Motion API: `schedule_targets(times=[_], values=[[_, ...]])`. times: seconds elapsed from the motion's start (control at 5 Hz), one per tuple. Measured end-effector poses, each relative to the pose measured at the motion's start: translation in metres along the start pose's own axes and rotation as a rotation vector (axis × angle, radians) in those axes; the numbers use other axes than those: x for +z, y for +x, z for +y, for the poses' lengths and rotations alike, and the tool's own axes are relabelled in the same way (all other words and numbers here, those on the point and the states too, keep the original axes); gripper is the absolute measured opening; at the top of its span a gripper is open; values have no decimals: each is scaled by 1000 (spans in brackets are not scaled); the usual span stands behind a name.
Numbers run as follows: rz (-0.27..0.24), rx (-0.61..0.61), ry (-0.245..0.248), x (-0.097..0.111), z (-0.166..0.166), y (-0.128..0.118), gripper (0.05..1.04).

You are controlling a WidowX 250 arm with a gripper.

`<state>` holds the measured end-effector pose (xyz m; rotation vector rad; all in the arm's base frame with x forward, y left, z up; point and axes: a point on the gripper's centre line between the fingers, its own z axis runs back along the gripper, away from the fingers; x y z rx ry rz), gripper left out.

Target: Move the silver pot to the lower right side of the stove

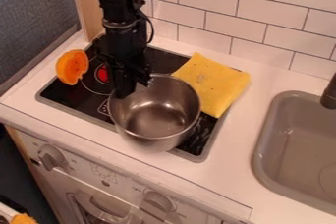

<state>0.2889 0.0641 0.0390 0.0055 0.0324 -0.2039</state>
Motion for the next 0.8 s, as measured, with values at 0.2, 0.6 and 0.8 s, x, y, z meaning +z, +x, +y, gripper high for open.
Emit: schedule_targets(times=[0.2, 0.6, 0.8], values=[[12, -26, -9, -1, -13, 3, 115], [-80, -17, 92, 40, -12, -3, 581], [-108, -6, 81, 53, -15, -5, 891]])
